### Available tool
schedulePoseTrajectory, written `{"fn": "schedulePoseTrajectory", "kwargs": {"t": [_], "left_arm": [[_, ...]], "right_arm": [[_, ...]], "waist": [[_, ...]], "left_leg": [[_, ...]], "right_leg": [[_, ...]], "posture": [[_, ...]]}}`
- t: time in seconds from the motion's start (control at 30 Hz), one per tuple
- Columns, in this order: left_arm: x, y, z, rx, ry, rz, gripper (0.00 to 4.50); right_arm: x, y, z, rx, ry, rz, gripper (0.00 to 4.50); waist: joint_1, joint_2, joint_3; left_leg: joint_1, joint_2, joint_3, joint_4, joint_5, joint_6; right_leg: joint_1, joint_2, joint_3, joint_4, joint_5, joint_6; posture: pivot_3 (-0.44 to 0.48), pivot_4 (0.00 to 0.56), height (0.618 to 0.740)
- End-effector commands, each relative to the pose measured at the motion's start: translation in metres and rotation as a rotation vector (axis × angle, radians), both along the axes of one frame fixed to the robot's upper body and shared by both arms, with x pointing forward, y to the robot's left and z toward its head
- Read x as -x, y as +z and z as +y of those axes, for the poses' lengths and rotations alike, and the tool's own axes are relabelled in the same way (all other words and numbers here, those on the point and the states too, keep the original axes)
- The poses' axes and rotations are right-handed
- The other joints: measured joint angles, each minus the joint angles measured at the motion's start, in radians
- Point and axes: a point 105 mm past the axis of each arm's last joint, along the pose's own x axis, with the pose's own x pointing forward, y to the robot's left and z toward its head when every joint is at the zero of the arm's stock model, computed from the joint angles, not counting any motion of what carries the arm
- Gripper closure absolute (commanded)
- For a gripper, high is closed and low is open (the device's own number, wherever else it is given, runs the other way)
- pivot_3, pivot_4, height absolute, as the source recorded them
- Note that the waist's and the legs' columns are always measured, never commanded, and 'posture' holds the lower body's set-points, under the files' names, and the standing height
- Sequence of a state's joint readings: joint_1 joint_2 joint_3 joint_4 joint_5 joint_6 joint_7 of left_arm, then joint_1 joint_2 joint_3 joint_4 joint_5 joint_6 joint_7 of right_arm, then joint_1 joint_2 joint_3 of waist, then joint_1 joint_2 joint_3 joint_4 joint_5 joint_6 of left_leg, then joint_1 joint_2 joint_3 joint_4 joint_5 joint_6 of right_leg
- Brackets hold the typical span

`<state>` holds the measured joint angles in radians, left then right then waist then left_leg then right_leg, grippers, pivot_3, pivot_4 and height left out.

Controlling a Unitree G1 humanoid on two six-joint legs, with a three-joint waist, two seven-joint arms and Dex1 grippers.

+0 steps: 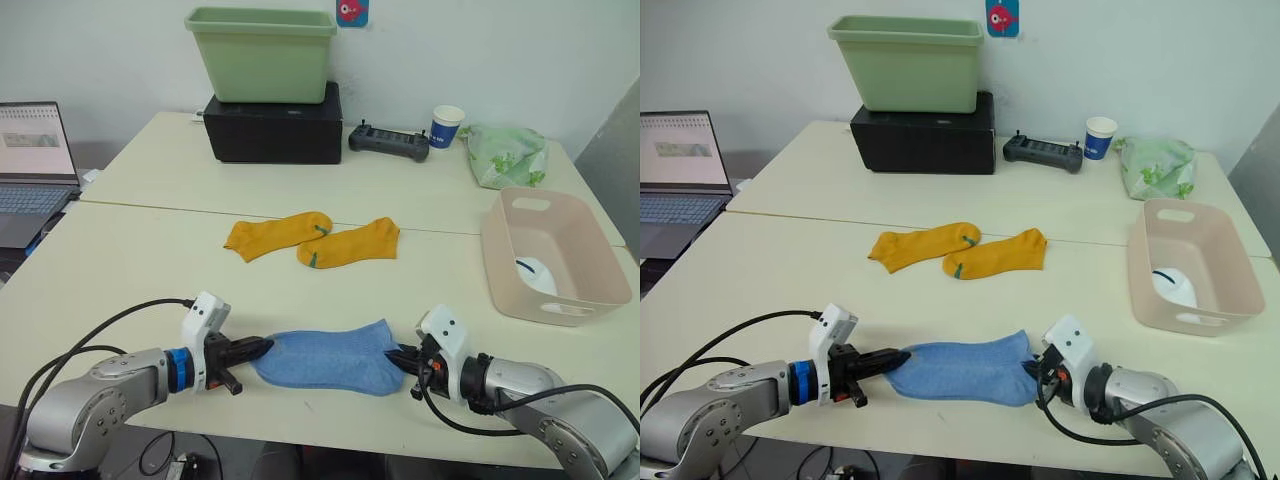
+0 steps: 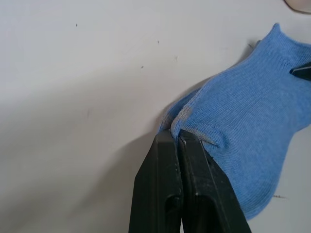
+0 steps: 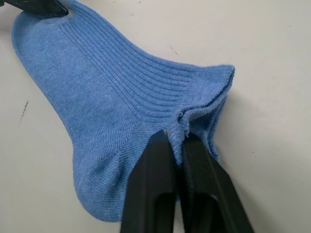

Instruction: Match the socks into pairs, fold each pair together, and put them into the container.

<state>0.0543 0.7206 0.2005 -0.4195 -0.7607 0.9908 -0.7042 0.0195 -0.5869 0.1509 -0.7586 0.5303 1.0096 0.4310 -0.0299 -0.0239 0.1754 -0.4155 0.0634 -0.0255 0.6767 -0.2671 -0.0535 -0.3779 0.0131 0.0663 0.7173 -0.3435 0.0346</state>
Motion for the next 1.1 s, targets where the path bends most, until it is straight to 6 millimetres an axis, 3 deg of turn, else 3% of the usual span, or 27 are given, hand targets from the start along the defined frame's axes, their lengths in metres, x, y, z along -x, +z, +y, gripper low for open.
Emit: {"fn": "schedulePoseTrajectory", "kwargs": {"t": [0.03,0.23,0.3,0.4,0.5,0.6,0.73,0.93,1.1], "left_arm": [[-0.001,0.007,0.002,-0.004,-0.003,-0.032,4.08],[0.004,0.029,0.016,-0.043,-0.006,-0.132,2.31],[0.007,0.038,0.023,-0.057,-0.018,-0.151,2.3],[0.006,0.054,0.037,-0.09,-0.036,-0.204,2.3],[0.003,0.065,0.028,-0.097,-0.1,-0.257,2.48],[0.003,0.065,0.007,-0.088,-0.202,-0.284,3.24],[0.008,0.049,-0.035,-0.084,-0.368,-0.291,4.5],[-0.004,0.012,-0.057,-0.082,-0.357,-0.257,4.5],[0.004,-0.017,-0.051,-0.156,-0.385,-0.18,4.5]], "right_arm": [[-0.002,0.006,-0.001,0.006,0.004,-0.037,3.08],[-0.007,0.027,-0.012,-0.029,-0.016,-0.13,0.98],[-0.003,0.04,-0.009,-0.072,0.023,-0.176,0.3],[0.002,0.059,-0.003,-0.086,0.094,-0.292,0.3],[0.005,0.063,0.004,-0.082,0.151,-0.318,0.27],[0.001,0.057,0.011,-0.069,0.167,-0.313,0.87],[-0.007,0.035,0.031,-0.024,0.212,-0.284,2.3],[0.0,0.012,0.038,-0.012,0.297,-0.209,4.48],[0.005,-0.008,0.036,0.036,0.319,-0.163,4.48]], "waist": [[0.0,0.0,0.0],[-0.001,0.0,0.0],[0.0,0.0,0.0],[0.0,0.0,0.001],[0.0,0.0,0.001],[0.0,0.0,0.0],[0.0,0.0,0.0],[0.0,0.0,0.0],[0.0,0.0,0.0]], "left_leg": [[0.0,0.0,0.0,0.0,0.0,0.0],[0.0,0.0,0.0,0.0,0.0,0.0],[0.0,0.0,0.0,0.0,0.0,0.0],[0.0,0.0,0.0,0.0,0.0,0.0],[0.0,0.0,0.0,-0.001,0.0,0.0],[0.0,0.0,0.001,0.0,0.0,0.0],[0.0,0.0,0.001,0.0,0.0,0.0],[-0.001,0.0,0.0,0.0,0.0,0.0],[0.0,0.0,0.0,0.0,0.0,0.0]], "right_leg": [[0.0,0.0,0.0,0.0,0.0,0.0],[0.0,0.0,0.0,0.0,0.0,0.0],[0.0,0.0,0.0,0.0,0.0,0.0],[0.0,0.0,0.0,0.0,0.0,0.0],[0.0,0.0,0.0,0.0,0.0,0.0],[0.0,0.0,0.0,-0.001,0.0,0.0],[0.0,0.0,0.0,-0.001,0.0,0.0],[0.0,0.0,0.0,0.0,0.0,0.0],[-0.001,0.001,0.0,0.0,0.0,0.0]], "posture": [[0.0,0.15,0.696],[0.0,0.15,0.696],[0.0,0.15,0.696],[0.0,0.15,0.696],[0.0,0.15,0.696],[0.0,0.15,0.696],[0.0,0.15,0.696],[0.0,0.15,0.696],[0.0,0.15,0.696]]}}
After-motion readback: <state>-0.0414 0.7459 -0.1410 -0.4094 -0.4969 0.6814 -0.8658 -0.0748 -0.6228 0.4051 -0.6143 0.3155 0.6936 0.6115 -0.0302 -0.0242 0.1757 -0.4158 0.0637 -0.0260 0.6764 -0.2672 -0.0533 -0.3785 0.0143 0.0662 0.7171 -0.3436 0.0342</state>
